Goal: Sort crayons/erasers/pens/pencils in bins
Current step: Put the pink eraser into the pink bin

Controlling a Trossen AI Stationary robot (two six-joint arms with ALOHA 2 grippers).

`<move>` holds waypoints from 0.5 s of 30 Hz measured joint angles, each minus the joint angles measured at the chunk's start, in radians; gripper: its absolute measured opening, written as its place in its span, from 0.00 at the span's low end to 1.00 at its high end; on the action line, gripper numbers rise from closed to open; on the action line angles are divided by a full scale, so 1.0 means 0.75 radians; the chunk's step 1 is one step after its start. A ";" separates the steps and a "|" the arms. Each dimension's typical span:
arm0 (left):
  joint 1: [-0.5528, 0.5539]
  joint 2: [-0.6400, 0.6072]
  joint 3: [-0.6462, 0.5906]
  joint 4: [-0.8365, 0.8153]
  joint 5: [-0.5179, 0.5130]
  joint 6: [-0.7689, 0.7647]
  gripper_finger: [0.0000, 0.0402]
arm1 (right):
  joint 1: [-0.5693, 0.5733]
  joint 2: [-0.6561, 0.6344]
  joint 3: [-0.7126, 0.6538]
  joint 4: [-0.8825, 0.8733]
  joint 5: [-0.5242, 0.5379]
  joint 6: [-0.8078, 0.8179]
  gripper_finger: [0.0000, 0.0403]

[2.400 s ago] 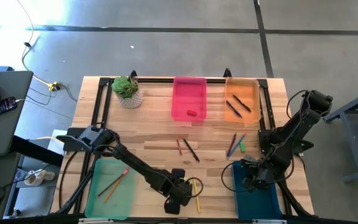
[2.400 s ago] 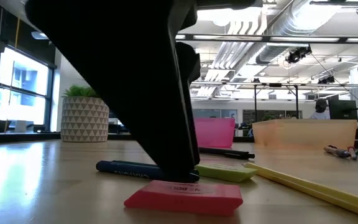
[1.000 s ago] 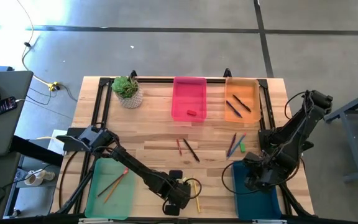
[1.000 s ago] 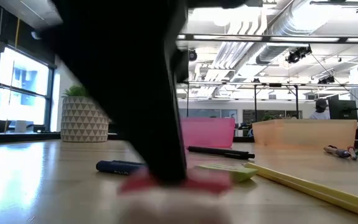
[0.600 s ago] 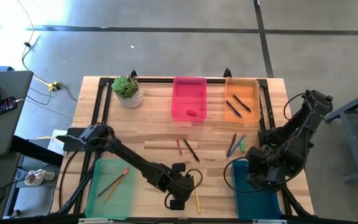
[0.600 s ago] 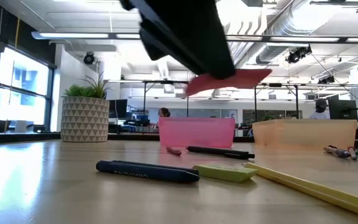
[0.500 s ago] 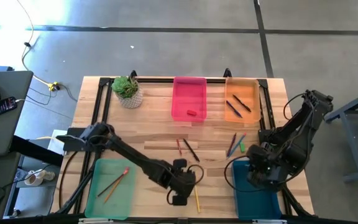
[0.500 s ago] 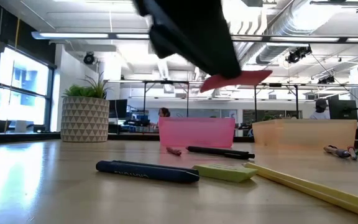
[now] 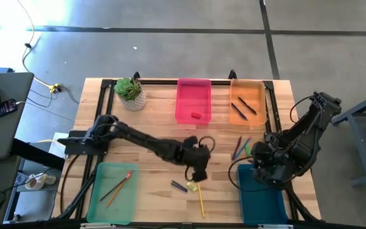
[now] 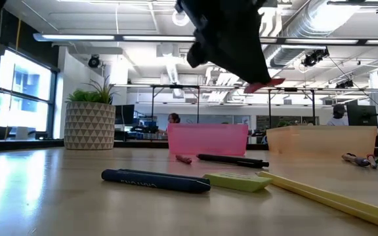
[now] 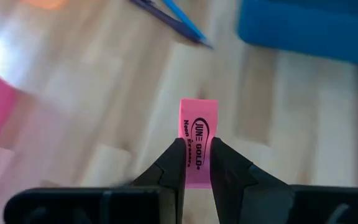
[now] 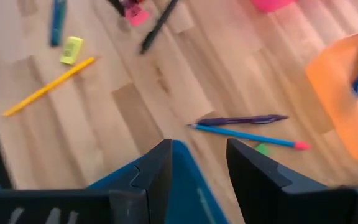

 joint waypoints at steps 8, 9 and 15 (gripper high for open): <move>0.169 0.000 0.000 0.053 -0.040 0.001 0.11 | -0.160 -0.013 0.000 -0.021 0.001 -0.139 0.36; 0.190 0.000 0.000 0.055 -0.043 0.002 0.11 | -0.184 -0.018 0.000 -0.021 0.001 -0.150 0.36; 0.303 0.000 0.000 0.056 -0.045 0.067 0.11 | -0.298 -0.050 0.000 -0.020 0.001 -0.188 0.36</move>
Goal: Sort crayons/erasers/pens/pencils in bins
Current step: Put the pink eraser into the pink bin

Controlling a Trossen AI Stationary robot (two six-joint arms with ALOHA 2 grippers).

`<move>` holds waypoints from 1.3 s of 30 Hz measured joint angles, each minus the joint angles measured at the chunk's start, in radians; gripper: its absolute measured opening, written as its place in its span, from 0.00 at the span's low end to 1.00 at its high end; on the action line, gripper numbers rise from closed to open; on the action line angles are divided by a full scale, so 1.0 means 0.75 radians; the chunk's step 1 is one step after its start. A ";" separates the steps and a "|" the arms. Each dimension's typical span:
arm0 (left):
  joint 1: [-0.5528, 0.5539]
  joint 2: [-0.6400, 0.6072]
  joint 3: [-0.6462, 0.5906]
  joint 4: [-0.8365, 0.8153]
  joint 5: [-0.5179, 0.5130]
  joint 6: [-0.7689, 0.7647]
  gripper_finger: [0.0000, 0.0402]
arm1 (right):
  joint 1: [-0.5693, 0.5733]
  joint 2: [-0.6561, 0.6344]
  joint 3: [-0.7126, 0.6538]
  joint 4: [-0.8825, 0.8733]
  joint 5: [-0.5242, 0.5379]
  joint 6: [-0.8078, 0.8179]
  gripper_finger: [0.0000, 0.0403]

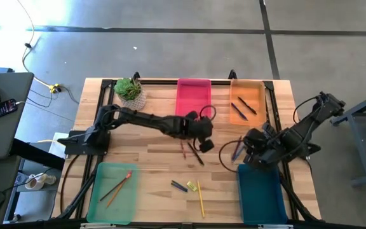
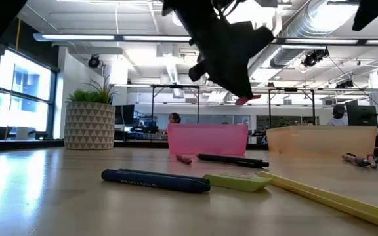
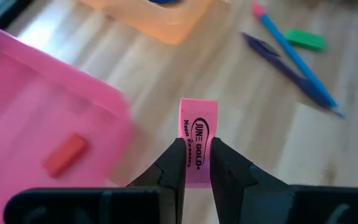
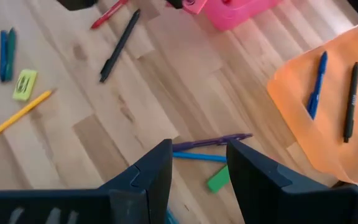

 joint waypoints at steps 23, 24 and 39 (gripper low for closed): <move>0.413 -0.040 0.002 -0.143 0.243 0.325 0.11 | -0.366 -0.001 -0.001 0.142 -0.020 0.195 0.36; 0.433 -0.040 0.002 -0.159 0.273 0.335 0.11 | -0.377 0.000 -0.004 0.144 -0.027 0.230 0.36; 0.592 -0.027 0.001 -0.245 0.452 0.461 0.19 | -0.413 0.003 -0.336 0.481 -0.209 0.737 0.36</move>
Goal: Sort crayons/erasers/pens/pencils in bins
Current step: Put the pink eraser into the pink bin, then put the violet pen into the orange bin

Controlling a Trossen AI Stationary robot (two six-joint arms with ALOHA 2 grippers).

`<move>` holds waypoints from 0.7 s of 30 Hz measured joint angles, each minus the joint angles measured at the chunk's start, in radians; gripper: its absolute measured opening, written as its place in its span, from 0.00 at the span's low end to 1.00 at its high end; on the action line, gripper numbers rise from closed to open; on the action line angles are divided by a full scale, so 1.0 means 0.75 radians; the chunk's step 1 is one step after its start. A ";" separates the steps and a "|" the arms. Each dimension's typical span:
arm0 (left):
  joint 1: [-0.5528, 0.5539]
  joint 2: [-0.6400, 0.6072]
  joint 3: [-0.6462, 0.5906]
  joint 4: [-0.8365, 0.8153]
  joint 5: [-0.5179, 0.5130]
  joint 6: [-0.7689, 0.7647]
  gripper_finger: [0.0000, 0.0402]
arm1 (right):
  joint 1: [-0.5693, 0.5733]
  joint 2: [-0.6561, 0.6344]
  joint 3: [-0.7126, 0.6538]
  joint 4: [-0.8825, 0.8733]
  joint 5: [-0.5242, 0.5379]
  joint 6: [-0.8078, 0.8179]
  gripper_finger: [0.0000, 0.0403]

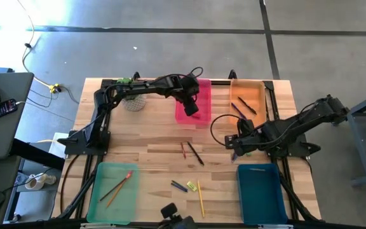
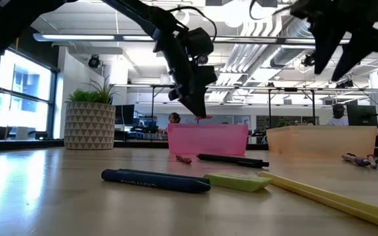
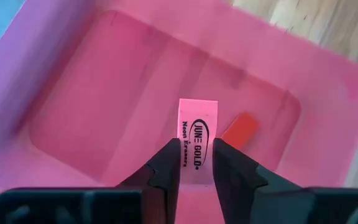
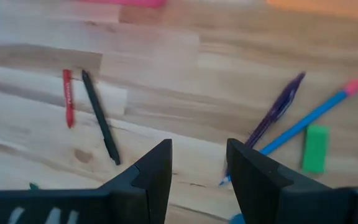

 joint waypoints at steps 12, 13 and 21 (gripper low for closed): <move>0.013 0.000 0.000 -0.002 0.089 0.031 0.42 | 0.000 0.000 -0.262 0.143 -0.075 0.380 0.36; 0.015 0.000 0.000 -0.002 0.101 0.023 0.43 | 0.000 0.000 -0.280 0.158 -0.079 0.403 0.36; 0.025 -0.013 0.000 -0.025 0.179 0.043 0.48 | -0.037 0.001 -0.385 0.232 -0.098 0.466 0.36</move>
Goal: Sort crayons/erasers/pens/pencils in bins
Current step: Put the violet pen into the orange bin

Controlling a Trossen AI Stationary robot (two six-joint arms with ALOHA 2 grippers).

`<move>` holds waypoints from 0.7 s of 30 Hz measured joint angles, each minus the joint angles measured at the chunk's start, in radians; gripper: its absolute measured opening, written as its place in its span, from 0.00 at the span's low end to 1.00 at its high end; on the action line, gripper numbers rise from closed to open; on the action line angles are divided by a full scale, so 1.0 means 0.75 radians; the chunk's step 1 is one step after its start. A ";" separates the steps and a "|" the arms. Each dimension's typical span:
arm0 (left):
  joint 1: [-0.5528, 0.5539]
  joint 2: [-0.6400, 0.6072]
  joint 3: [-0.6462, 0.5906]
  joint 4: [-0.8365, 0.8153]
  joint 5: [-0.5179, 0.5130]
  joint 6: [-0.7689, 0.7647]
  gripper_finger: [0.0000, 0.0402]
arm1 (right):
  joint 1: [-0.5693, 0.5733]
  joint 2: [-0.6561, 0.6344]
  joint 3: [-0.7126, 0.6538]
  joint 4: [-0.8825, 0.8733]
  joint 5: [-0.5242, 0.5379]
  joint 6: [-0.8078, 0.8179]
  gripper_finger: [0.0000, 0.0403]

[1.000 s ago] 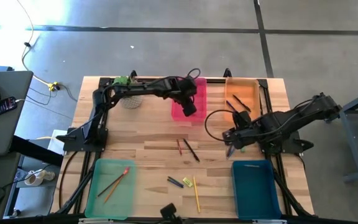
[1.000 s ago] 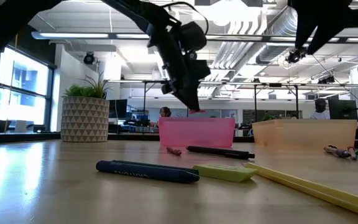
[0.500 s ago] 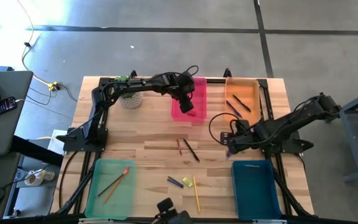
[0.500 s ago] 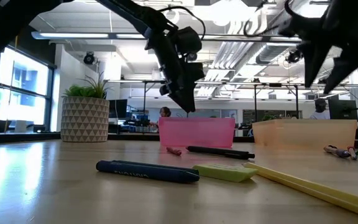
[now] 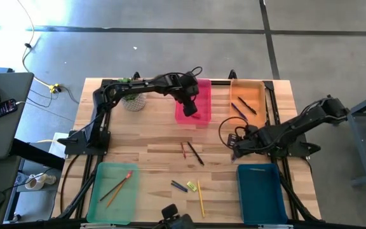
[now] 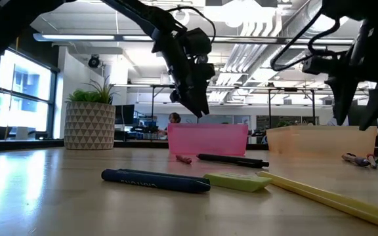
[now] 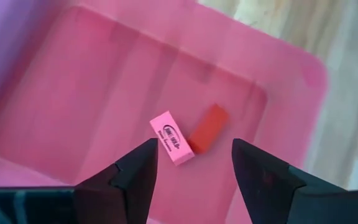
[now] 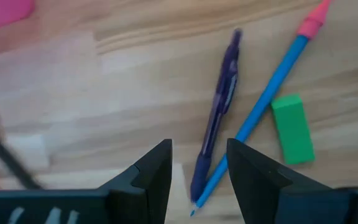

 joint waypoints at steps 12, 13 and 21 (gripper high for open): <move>0.017 -0.220 0.000 -0.068 0.052 0.109 0.39 | -0.190 0.006 -0.017 -0.026 -0.001 -0.150 0.36; 0.017 -0.247 0.000 -0.084 0.052 0.118 0.38 | -0.209 0.009 -0.017 -0.028 -0.009 -0.167 0.36; -0.005 -0.480 0.001 -0.243 0.057 0.130 0.36 | -0.298 0.102 -0.017 -0.021 -0.099 -0.256 0.36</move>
